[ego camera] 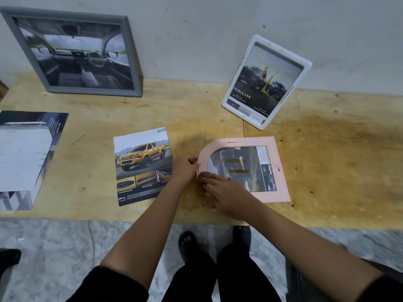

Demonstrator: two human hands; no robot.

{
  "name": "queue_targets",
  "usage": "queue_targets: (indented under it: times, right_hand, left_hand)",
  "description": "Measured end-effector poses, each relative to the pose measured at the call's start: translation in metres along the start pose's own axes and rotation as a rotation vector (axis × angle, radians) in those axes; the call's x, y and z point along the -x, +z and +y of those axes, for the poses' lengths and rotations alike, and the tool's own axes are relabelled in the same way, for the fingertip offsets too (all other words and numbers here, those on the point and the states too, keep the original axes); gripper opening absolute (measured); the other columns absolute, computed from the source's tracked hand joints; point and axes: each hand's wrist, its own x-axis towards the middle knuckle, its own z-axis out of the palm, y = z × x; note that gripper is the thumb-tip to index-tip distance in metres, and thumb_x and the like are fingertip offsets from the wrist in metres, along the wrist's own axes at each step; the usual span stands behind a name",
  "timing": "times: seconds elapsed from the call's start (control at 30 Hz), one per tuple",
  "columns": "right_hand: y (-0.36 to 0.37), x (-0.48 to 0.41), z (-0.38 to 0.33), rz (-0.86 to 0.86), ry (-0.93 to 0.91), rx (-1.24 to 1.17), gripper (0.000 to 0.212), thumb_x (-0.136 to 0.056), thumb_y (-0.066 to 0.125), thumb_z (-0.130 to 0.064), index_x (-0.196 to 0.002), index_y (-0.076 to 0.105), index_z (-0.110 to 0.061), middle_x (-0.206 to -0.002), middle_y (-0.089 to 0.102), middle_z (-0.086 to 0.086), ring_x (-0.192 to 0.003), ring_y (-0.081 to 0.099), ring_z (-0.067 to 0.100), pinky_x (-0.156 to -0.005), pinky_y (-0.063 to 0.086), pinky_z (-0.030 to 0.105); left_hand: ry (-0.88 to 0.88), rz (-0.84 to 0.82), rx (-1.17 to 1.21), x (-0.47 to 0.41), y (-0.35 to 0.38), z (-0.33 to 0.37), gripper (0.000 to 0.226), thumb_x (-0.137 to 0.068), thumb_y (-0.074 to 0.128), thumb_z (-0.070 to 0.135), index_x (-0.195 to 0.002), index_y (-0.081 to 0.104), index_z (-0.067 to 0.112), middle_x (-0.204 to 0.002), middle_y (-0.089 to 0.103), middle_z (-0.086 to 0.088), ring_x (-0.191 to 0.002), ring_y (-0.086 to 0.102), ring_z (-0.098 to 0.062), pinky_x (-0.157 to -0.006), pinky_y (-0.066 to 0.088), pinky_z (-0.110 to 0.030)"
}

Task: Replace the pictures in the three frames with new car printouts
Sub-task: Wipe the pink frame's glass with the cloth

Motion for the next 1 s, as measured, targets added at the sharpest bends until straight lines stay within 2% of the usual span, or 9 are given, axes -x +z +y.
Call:
queue_targets:
  times: [0.13,0.2,0.3,0.4,0.5,0.63,0.8,0.93,1.0]
  right_hand:
    - [0.018,0.032,0.005,0.109,-0.039,0.163,0.031,-0.069,0.067,-0.024,-0.098,0.072,-0.012,-0.112,0.069,0.003,-0.111,0.063,0.026,-0.091,0.050,0.034]
    - [0.023,0.048,0.008,0.126,-0.002,0.186,0.041,-0.056,0.079,-0.022,-0.096,0.073,-0.013,-0.110,0.070,0.002,-0.109,0.064,0.025,-0.090,0.051,0.035]
    - [0.028,0.071,0.012,0.206,0.064,0.106,0.053,-0.045,0.081,-0.007,-0.098,0.073,-0.007,-0.113,0.069,0.005,-0.111,0.062,0.028,-0.086,0.052,0.037]
    - [0.027,0.087,0.014,0.301,0.127,0.079,0.042,-0.059,0.072,-0.006,-0.101,0.072,-0.007,-0.116,0.068,0.004,-0.115,0.060,0.027,-0.084,0.054,0.032]
    - [0.028,0.099,0.023,0.347,0.194,0.101,0.033,-0.076,0.048,-0.010,-0.101,0.070,-0.010,-0.116,0.067,0.002,-0.120,0.055,0.022,-0.088,0.050,0.026]
    - [0.026,0.120,0.042,0.357,0.381,0.065,0.030,-0.071,0.070,0.002,-0.098,0.068,-0.012,-0.117,0.067,0.001,-0.120,0.055,0.022,-0.078,0.055,0.030]
    - [0.029,0.134,0.061,0.406,0.571,-0.027,0.024,-0.086,0.056,-0.003,-0.106,0.066,-0.010,-0.122,0.064,0.003,-0.126,0.048,0.027,-0.074,0.057,0.038]
    - [0.032,0.130,0.055,0.463,0.578,-0.048,0.039,-0.089,0.035,-0.021,-0.108,0.065,-0.006,-0.121,0.064,0.007,-0.127,0.048,0.027,-0.092,0.047,0.038]
    - [0.035,0.131,0.055,0.461,0.590,-0.060,0.037,-0.091,0.039,-0.018,-0.117,0.061,-0.005,-0.127,0.061,0.007,-0.130,0.043,0.024,-0.097,0.040,0.033]
  left_hand:
    - [0.035,-0.035,-0.060,-0.004,0.004,-0.001,0.033,-0.092,0.052,0.008,-0.124,0.060,0.012,-0.123,0.063,-0.008,-0.113,0.056,-0.025,-0.085,0.042,-0.029]
    - [0.048,-0.019,-0.148,-0.007,0.007,-0.004,0.033,-0.092,0.052,0.013,-0.122,0.062,0.022,-0.122,0.063,-0.006,-0.109,0.057,-0.026,-0.086,0.047,-0.036]
    - [0.048,0.015,-0.225,-0.008,0.010,-0.007,0.036,-0.091,0.050,0.016,-0.122,0.061,0.030,-0.122,0.058,-0.005,-0.110,0.053,-0.027,-0.088,0.048,-0.041]
    - [0.055,0.015,-0.244,-0.009,0.009,-0.007,0.038,-0.092,0.048,0.015,-0.126,0.058,0.027,-0.122,0.052,-0.007,-0.113,0.049,-0.028,-0.090,0.044,-0.040]
    - [0.037,0.018,-0.257,-0.011,0.008,-0.009,0.036,-0.093,0.048,0.018,-0.127,0.056,0.027,-0.124,0.047,-0.009,-0.117,0.045,-0.029,-0.095,0.041,-0.041]
    - [0.024,0.008,-0.296,-0.011,0.006,-0.010,0.036,-0.095,0.049,0.027,-0.131,0.052,0.027,-0.133,0.039,-0.009,-0.127,0.034,-0.029,-0.104,0.035,-0.045]
    - [0.042,0.007,-0.329,-0.009,0.006,-0.008,0.038,-0.095,0.047,0.029,-0.133,0.049,0.028,-0.136,0.036,-0.009,-0.129,0.029,-0.030,-0.103,0.036,-0.045]
    - [0.142,0.086,-0.366,0.002,0.017,-0.016,0.037,-0.098,0.038,0.023,-0.134,0.045,0.021,-0.132,0.037,-0.010,-0.126,0.030,-0.027,-0.100,0.034,-0.039]
    - [0.173,0.127,-0.319,0.010,0.026,-0.023,0.037,-0.099,0.032,0.023,-0.133,0.044,0.015,-0.136,0.037,-0.009,-0.127,0.030,-0.025,-0.104,0.029,-0.038]
